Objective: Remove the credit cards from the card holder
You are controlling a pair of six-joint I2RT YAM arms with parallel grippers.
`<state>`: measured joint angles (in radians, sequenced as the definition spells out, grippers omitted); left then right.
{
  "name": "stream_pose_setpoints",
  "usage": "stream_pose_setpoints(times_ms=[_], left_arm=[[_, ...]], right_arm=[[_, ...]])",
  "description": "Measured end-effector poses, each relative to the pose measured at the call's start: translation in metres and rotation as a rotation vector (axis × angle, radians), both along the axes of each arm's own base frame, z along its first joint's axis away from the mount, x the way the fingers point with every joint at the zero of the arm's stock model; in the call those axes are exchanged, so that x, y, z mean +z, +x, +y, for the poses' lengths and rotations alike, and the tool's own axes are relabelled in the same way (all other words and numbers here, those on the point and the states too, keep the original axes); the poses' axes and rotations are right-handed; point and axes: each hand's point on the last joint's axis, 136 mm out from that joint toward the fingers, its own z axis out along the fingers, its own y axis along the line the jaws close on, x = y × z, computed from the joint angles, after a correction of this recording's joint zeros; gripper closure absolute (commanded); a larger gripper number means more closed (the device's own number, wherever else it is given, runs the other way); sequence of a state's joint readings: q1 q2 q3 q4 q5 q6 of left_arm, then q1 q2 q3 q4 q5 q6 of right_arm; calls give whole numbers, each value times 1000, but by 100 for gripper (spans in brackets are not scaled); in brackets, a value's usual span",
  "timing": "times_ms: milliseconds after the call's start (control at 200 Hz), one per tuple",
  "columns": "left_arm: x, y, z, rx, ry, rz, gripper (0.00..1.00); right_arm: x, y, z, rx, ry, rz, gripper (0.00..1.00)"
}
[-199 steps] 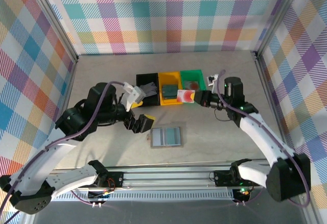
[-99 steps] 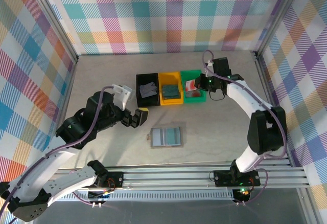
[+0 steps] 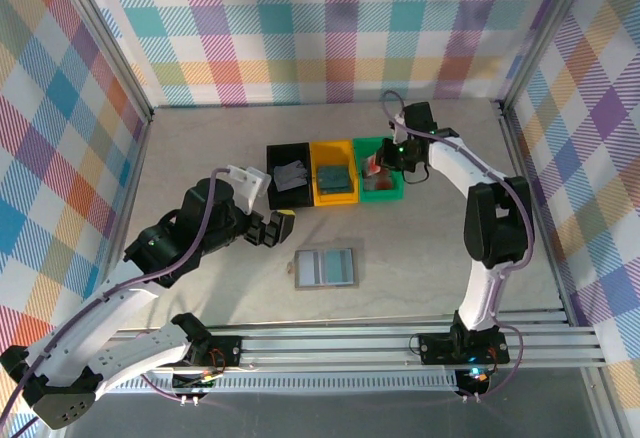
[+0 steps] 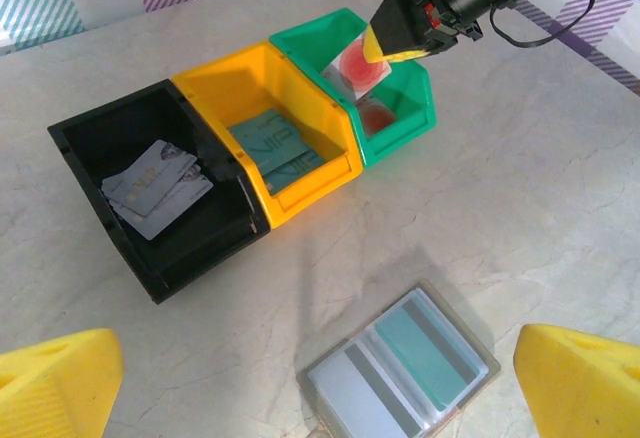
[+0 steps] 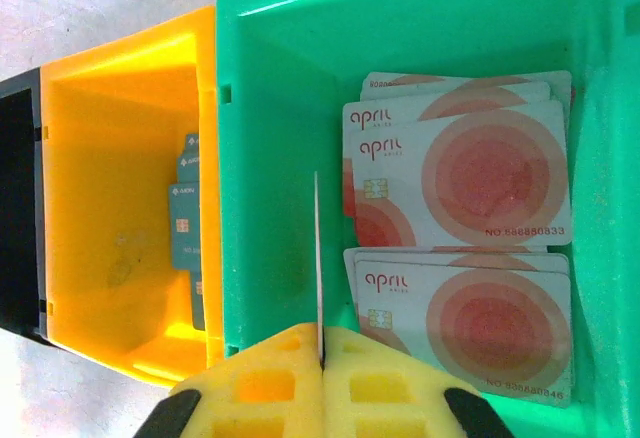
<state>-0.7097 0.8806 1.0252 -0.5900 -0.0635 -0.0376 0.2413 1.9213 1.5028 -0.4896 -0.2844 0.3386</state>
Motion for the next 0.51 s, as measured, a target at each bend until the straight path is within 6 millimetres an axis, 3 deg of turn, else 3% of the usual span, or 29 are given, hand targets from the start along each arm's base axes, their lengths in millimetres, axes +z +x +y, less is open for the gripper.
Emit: stream_pose_setpoints(times_ms=[170, 505], left_arm=[[-6, 1, 0, 3, 7, 6, 0], [-11, 2, 1, 8, 13, 9, 0]], right_arm=[[-6, 16, 5, 17, -5, -2, 100], [-32, 15, 4, 29, -27, 55, 100]])
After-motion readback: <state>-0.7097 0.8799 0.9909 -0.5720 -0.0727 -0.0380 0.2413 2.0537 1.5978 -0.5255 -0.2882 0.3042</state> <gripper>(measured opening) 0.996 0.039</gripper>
